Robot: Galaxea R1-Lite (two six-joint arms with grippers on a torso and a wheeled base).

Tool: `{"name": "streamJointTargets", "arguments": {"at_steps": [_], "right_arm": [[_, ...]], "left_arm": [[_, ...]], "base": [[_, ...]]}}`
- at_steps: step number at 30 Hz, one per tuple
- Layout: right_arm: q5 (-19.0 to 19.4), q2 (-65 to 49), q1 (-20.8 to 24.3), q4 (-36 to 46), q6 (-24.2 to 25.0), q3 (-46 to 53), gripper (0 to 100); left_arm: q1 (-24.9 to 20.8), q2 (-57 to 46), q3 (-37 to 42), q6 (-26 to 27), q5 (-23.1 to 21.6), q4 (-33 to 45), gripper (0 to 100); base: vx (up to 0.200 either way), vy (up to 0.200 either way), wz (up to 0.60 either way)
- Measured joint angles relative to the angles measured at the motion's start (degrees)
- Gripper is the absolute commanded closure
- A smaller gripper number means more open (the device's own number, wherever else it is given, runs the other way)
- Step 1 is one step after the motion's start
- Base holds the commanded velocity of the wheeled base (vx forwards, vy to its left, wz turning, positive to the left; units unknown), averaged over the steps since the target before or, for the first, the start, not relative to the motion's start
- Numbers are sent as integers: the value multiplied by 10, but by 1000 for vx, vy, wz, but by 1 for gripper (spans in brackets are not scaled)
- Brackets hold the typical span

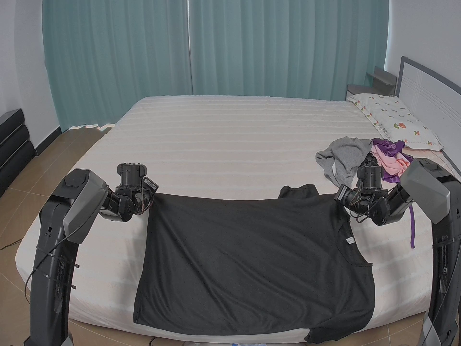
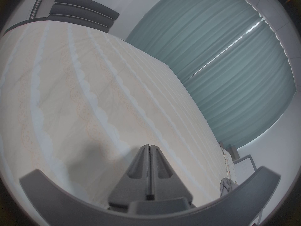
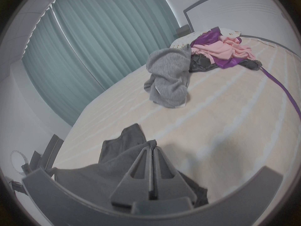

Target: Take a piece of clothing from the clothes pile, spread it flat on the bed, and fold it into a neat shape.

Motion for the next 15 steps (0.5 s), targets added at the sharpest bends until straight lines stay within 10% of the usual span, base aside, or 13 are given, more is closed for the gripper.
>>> {"name": "streamJointTargets", "arguments": {"at_steps": [15], "right_arm": [[126,-61,-1,13,-46,149,100]], "left_arm": [[4,-26,68,23,3,-2,100]], "base": [[0,0,0]]}}
